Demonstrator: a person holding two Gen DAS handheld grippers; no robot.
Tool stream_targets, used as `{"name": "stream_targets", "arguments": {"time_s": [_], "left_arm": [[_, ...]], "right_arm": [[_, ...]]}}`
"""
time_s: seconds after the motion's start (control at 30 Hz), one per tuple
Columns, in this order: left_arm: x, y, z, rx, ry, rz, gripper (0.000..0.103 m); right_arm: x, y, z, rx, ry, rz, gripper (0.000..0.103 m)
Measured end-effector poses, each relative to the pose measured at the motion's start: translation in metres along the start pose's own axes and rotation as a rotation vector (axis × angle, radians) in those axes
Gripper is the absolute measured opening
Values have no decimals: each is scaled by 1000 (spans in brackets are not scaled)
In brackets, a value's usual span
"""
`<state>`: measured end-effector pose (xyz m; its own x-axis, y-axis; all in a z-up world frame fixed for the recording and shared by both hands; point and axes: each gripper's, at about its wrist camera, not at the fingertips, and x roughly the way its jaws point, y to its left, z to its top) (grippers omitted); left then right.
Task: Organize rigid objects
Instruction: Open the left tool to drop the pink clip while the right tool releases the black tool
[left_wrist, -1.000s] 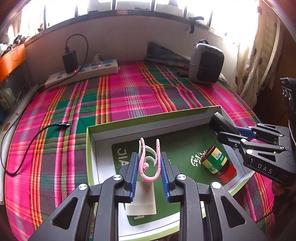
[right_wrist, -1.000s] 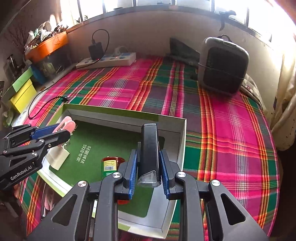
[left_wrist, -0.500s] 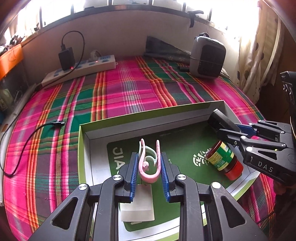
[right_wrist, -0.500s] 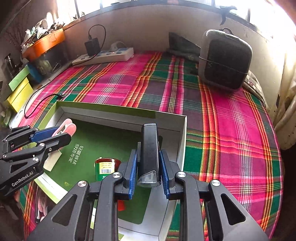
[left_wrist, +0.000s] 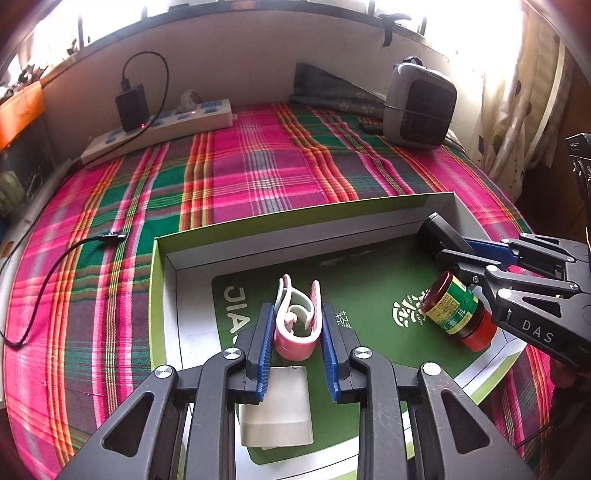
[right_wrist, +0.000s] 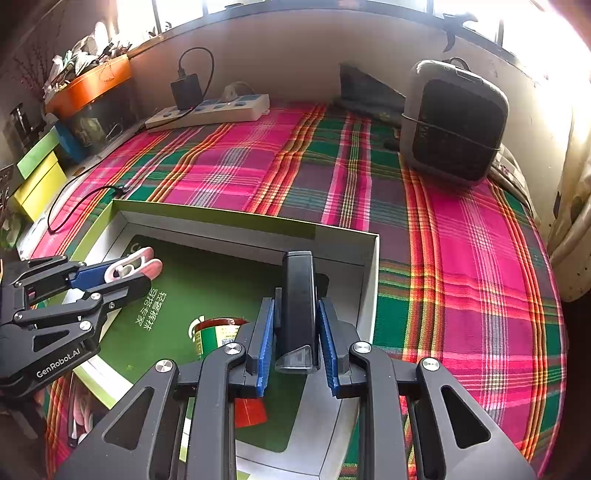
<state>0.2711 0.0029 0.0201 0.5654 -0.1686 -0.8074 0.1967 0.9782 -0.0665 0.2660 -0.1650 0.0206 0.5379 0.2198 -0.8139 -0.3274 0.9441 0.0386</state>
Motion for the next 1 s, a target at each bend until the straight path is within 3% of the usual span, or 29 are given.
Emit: {"name": "stream_targets", "arguments": {"time_s": [0.57,0.7,1.0], "left_arm": [[-4,-2,-3,-1,-2,3,35],[-10,-1,-4,-12,-13,6,40],[-28,-5,-9,-22,-36,14,42]], "right_arm": [[-3,-2,0,30,-17,7,25],[-9,-2,-2,41,-35,20,28],[-22,1,-5,54,-61,26,35]]}}
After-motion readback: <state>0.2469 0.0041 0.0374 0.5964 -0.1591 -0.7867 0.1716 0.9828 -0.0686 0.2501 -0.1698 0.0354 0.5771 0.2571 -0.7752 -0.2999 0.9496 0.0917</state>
